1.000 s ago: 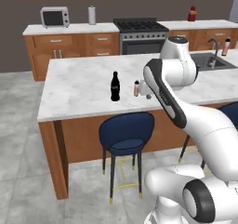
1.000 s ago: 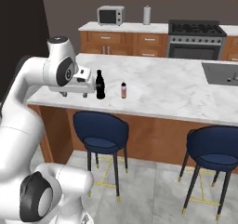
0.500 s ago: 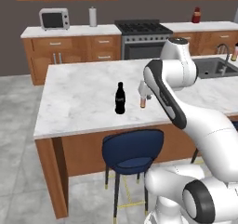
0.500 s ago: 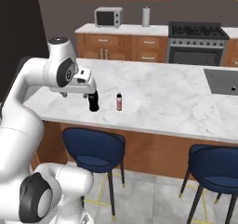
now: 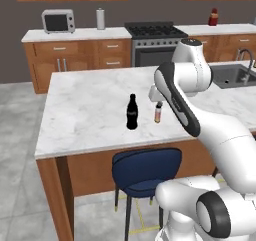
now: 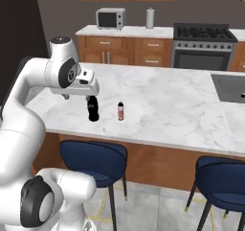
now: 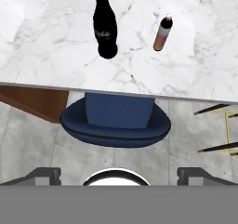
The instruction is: Place the large bottle from the dining counter next to the other large bottle outside the sink, and place the small bottle from the dining counter next to the other small bottle inside the sink.
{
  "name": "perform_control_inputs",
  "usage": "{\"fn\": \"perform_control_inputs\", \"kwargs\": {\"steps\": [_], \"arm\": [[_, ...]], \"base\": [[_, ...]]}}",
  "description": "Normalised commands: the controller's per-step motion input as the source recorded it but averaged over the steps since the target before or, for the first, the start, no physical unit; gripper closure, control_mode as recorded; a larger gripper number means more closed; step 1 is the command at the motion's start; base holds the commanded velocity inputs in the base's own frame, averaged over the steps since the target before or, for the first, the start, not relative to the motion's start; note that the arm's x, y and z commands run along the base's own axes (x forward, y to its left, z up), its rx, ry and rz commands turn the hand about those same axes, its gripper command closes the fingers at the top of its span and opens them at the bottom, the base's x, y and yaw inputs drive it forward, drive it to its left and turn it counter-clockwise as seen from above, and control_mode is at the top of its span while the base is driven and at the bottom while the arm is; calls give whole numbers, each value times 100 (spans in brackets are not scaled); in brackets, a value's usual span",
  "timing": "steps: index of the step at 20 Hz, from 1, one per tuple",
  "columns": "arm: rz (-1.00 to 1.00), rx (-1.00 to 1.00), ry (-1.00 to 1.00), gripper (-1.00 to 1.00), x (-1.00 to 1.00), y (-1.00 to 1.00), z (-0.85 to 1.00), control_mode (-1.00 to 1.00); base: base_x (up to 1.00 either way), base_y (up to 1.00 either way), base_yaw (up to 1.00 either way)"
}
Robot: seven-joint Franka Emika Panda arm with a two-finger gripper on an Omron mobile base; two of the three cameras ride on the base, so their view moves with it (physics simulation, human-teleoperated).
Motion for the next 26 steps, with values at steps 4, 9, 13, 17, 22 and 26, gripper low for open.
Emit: {"fn": "perform_control_inputs", "kwargs": {"steps": [4, 9, 13, 17, 22, 26], "arm": [[0, 0, 0, -100, 0, 0, 0, 100], [0, 0, 0, -100, 0, 0, 0, 100], [0, 0, 0, -100, 0, 0, 0, 100], [0, 0, 0, -100, 0, 0, 0, 100], [0, 0, 0, -100, 0, 0, 0, 100], [0, 0, 0, -100, 0, 0, 0, 100]], "base": [[32, 19, 0], [35, 18, 0], [36, 16, 0], [35, 15, 0], [32, 14, 0], [32, 14, 0]]}}
